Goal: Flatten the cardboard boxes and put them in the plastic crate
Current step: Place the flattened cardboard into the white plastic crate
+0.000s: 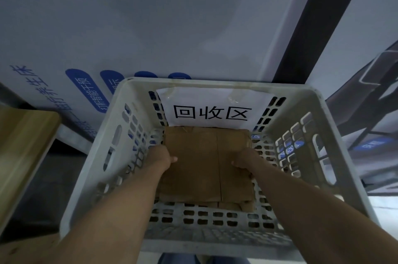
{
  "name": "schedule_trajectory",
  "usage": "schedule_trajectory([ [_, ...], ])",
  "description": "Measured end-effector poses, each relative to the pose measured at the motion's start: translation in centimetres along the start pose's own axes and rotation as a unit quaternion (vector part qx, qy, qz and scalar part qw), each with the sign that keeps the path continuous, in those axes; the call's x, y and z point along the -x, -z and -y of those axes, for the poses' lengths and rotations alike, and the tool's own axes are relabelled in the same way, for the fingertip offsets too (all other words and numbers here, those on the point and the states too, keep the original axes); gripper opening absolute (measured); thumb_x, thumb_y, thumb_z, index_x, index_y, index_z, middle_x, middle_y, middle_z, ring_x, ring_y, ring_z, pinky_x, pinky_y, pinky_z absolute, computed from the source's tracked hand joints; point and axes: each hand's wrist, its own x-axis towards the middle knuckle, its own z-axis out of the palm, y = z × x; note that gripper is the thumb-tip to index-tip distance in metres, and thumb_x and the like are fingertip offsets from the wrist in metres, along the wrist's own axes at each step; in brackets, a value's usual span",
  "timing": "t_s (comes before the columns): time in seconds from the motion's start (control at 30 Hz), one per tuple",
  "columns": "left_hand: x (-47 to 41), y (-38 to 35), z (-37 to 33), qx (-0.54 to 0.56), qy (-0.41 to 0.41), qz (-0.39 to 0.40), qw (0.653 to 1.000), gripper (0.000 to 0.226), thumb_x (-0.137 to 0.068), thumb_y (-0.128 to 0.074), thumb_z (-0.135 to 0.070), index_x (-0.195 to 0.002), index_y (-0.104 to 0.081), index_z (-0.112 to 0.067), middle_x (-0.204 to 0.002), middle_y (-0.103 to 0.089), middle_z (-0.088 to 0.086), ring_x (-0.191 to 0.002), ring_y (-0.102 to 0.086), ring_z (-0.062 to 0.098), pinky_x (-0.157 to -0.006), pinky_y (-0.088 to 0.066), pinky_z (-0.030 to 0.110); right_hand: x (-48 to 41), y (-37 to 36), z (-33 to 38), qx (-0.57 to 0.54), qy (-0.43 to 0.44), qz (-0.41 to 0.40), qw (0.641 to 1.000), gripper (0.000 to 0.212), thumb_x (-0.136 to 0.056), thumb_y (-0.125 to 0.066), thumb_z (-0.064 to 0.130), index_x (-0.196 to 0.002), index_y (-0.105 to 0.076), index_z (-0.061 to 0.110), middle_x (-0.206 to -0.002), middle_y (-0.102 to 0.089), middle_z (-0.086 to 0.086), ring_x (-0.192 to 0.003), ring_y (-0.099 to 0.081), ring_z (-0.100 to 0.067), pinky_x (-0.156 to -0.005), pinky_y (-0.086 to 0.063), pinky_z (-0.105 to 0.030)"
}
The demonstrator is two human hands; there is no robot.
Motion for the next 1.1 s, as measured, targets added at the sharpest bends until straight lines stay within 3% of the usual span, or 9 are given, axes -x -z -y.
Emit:
schedule_trajectory([
  [0.13,0.5,0.4,-0.4,-0.047,-0.011,0.002,0.999,0.049,-0.090,-0.058,-0.041,-0.122,-0.053,-0.004,-0.120,-0.058,0.013,-0.107,-0.056,0.026,-0.083,-0.044,0.031,0.0,-1.2,-0.4,-0.007,-0.018,-0.035,0.999,0.036,-0.096,-0.050,0.035,-0.113,-0.058,0.004,-0.103,-0.062,-0.010,-0.094,-0.062,-0.022,-0.070,-0.046,-0.028],
  [0.23,1.7,2.0,-1.1,-0.070,-0.026,-0.033,0.997,0.045,-0.089,-0.060,-0.039,-0.117,-0.054,-0.005,-0.117,-0.058,0.013,-0.104,-0.057,0.025,-0.074,-0.040,0.029,1.3,-0.5,-0.3,0.001,0.001,-0.046,0.999,0.032,-0.098,-0.046,0.029,-0.113,-0.058,0.004,-0.115,-0.060,-0.011,-0.099,-0.059,-0.022,-0.069,-0.042,-0.027],
  [0.33,3.6,4.1,-2.1,-0.043,-0.044,-0.067,0.996,0.036,-0.089,-0.063,-0.033,-0.108,-0.056,-0.002,-0.108,-0.057,0.010,-0.096,-0.056,0.023,-0.071,-0.039,0.026,3.7,2.0,0.3,-0.007,0.040,-0.112,0.993,0.030,-0.095,-0.046,0.016,-0.121,-0.055,0.004,-0.121,-0.058,-0.016,-0.109,-0.057,-0.029,-0.080,-0.044,-0.033],
  [0.4,5.2,5.9,-2.7,-0.038,-0.091,-0.067,0.993,0.018,-0.091,-0.060,-0.025,-0.086,-0.054,-0.008,-0.088,-0.054,0.005,-0.082,-0.055,0.019,-0.068,-0.044,0.027,5.9,4.1,1.6,0.005,0.073,-0.136,0.988,0.025,-0.092,-0.048,0.010,-0.113,-0.059,0.003,-0.114,-0.060,-0.016,-0.106,-0.058,-0.030,-0.085,-0.047,-0.035],
  [0.5,8.0,9.3,-3.6,-0.016,-0.176,-0.090,0.980,0.011,-0.090,-0.054,-0.012,-0.079,-0.054,-0.012,-0.078,-0.054,0.004,-0.071,-0.054,0.019,-0.061,-0.046,0.029,10.3,7.7,4.5,0.038,0.105,-0.156,0.981,0.005,-0.087,-0.053,0.007,-0.083,-0.052,0.009,-0.096,-0.056,-0.010,-0.090,-0.058,-0.024,-0.074,-0.050,-0.031],
  [0.57,10.2,12.2,-3.6,-0.013,-0.224,-0.124,0.967,0.015,-0.089,-0.051,-0.009,-0.074,-0.053,-0.012,-0.073,-0.052,0.002,-0.067,-0.051,0.017,-0.053,-0.038,0.027,13.6,9.6,6.8,0.053,0.147,-0.182,0.971,0.008,-0.088,-0.057,0.014,-0.089,-0.050,0.009,-0.094,-0.053,-0.007,-0.089,-0.056,-0.023,-0.070,-0.045,-0.029],
  [0.77,17.1,20.5,1.5,-0.050,-0.335,-0.255,0.906,0.014,-0.088,-0.057,-0.012,-0.098,-0.063,-0.004,-0.097,-0.061,0.011,-0.083,-0.058,0.025,-0.066,-0.046,0.033,25.6,10.8,15.1,0.130,0.193,-0.337,0.912,0.025,-0.092,-0.055,0.026,-0.111,-0.053,0.010,-0.110,-0.058,-0.010,-0.101,-0.054,-0.028,-0.072,-0.036,-0.032],
  [0.87,20.3,23.3,6.7,-0.081,-0.372,-0.314,0.870,0.009,-0.088,-0.055,-0.008,-0.094,-0.061,-0.005,-0.097,-0.057,0.012,-0.087,-0.057,0.028,-0.065,-0.041,0.035,31.4,8.6,19.4,0.146,0.196,-0.404,0.882,0.027,-0.093,-0.053,0.030,-0.110,-0.051,0.010,-0.109,-0.056,-0.010,-0.101,-0.051,-0.030,-0.076,-0.034,-0.035],
  [1.1,26.4,27.2,18.9,-0.087,-0.421,-0.361,0.827,0.024,-0.089,-0.059,-0.018,-0.108,-0.059,-0.004,-0.109,-0.056,0.014,-0.096,-0.055,0.031,-0.079,-0.045,0.041,41.6,1.7,27.2,0.142,0.190,-0.478,0.846,0.029,-0.092,-0.055,0.026,-0.114,-0.049,0.008,-0.114,-0.054,-0.012,-0.108,-0.049,-0.031,-0.085,-0.036,-0.036],
])
